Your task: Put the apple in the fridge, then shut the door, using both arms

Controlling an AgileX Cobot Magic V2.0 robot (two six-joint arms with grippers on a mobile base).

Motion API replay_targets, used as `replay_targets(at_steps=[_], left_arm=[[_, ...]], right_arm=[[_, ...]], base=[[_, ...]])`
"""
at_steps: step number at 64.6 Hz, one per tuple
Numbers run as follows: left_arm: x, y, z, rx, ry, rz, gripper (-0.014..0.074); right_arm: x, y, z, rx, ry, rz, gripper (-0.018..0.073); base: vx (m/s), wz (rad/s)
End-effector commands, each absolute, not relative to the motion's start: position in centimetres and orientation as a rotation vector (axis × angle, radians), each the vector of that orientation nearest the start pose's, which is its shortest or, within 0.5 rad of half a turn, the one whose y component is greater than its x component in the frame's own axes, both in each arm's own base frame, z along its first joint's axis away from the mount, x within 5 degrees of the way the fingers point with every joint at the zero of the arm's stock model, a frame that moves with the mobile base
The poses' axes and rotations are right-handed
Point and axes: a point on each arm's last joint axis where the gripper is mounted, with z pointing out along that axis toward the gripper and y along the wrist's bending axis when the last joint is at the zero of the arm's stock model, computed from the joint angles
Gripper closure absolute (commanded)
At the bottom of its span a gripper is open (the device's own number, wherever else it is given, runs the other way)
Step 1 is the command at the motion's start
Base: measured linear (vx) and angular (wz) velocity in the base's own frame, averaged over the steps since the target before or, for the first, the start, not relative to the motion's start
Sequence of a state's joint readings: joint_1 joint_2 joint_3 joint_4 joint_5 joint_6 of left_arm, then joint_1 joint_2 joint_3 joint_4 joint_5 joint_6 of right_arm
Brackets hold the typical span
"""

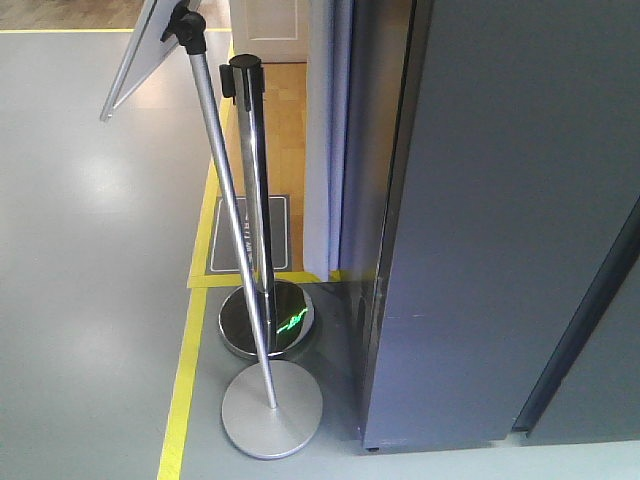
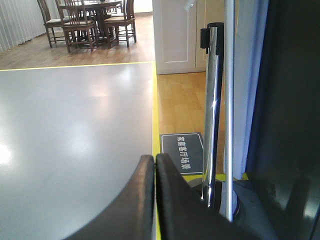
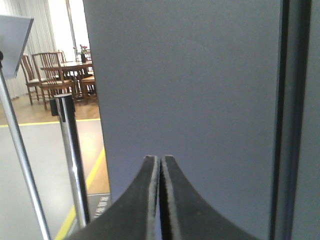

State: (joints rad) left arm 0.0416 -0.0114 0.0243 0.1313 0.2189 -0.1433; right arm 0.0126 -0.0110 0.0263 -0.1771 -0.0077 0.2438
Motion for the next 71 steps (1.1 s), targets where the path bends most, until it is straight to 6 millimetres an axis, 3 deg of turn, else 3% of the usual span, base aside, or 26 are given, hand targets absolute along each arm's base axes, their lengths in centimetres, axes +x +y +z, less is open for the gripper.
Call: replay_targets(at_steps=[1,71], left_arm=[[5.61,0.37,18.32,-0.06,1.658,0.028,0.0602],[5.61,0.37,18.32,-0.06,1.658,0.028,0.0602]], right_arm=[[5.6,0.21,21.17,-0.015,1.419,0.028,0.0561],[5.59,0.2,21.18,-0.008,1.42,0.035,0.0561]], base=[[0.0,0.0],[0.0,0.0]])
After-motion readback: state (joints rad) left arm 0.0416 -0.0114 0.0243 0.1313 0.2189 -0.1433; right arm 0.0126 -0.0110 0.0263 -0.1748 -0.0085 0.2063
